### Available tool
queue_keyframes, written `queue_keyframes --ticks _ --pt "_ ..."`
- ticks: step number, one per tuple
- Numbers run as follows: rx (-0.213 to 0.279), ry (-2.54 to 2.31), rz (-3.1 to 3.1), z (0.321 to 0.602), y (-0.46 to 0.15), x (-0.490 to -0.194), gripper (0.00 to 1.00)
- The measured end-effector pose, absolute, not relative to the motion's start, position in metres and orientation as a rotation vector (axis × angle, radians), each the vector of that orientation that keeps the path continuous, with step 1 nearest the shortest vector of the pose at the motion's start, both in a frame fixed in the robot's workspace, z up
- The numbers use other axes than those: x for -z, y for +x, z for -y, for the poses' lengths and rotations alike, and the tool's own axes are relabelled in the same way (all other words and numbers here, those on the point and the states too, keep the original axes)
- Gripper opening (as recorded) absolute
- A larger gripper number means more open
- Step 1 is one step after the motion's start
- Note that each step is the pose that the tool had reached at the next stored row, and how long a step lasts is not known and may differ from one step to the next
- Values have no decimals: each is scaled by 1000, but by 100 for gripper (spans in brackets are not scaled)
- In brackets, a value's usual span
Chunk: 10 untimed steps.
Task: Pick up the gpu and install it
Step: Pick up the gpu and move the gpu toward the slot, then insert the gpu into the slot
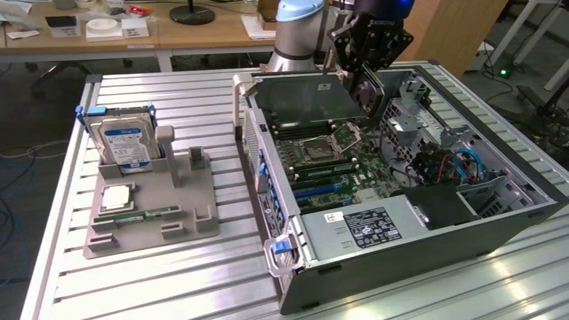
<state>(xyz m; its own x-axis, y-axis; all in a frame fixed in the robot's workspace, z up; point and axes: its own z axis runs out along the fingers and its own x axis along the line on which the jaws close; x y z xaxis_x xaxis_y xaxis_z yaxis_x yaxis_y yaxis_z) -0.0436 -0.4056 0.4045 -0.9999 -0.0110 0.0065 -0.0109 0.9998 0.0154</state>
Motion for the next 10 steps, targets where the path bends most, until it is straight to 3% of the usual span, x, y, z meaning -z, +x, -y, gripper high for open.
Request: queue_keyframes --ticks 10 --pt "24 17 3135 406 -44 -405 29"
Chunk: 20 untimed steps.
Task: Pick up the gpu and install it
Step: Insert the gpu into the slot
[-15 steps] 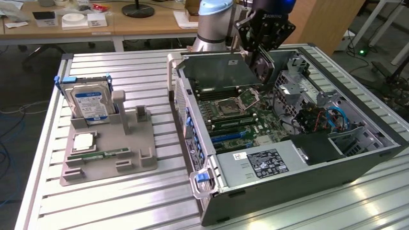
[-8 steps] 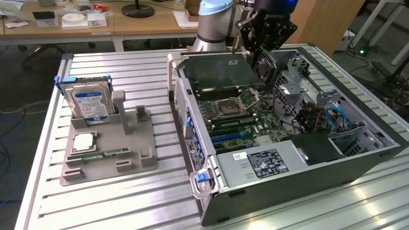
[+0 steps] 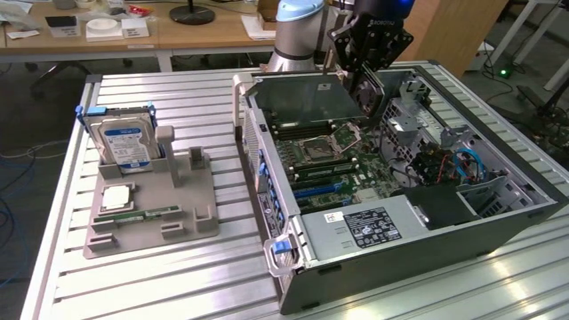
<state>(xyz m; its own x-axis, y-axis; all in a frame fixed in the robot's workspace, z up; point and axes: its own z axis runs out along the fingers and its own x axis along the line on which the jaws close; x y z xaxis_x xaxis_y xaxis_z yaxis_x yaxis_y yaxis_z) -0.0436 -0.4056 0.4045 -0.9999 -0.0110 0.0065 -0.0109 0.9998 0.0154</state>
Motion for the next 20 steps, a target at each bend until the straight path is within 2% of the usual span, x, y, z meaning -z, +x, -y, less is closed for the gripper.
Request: queue_keyframes --ticks 20 --pt "23 390 3109 406 -44 -404 29"
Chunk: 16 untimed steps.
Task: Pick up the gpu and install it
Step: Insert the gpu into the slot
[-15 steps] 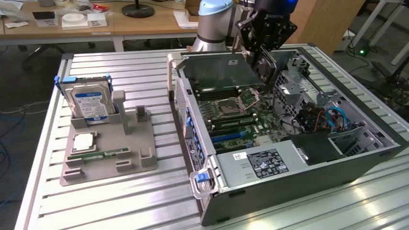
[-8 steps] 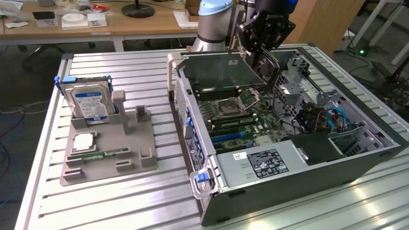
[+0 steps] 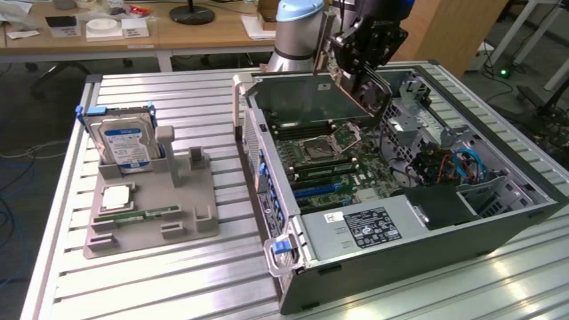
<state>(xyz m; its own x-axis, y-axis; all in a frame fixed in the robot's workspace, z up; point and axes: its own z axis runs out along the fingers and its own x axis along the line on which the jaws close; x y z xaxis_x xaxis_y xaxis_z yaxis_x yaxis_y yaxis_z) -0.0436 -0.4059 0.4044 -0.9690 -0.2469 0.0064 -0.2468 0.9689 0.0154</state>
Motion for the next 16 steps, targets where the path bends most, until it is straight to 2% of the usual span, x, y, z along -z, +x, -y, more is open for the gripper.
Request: queue_keyframes --ticks 16 --pt "21 752 3040 407 -44 -404 29"
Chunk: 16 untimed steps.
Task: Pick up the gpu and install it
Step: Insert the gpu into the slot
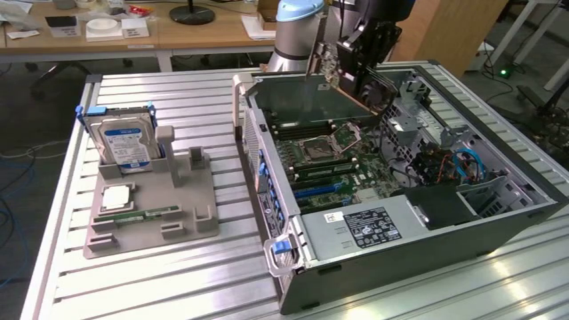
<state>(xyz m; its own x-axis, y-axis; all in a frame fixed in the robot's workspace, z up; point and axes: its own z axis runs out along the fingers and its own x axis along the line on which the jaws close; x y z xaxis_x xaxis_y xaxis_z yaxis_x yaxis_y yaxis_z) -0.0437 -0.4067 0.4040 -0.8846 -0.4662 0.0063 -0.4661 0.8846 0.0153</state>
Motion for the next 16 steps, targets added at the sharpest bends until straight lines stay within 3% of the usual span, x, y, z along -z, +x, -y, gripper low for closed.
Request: queue_keyframes --ticks 16 --pt "18 1247 2869 407 -44 -400 29"
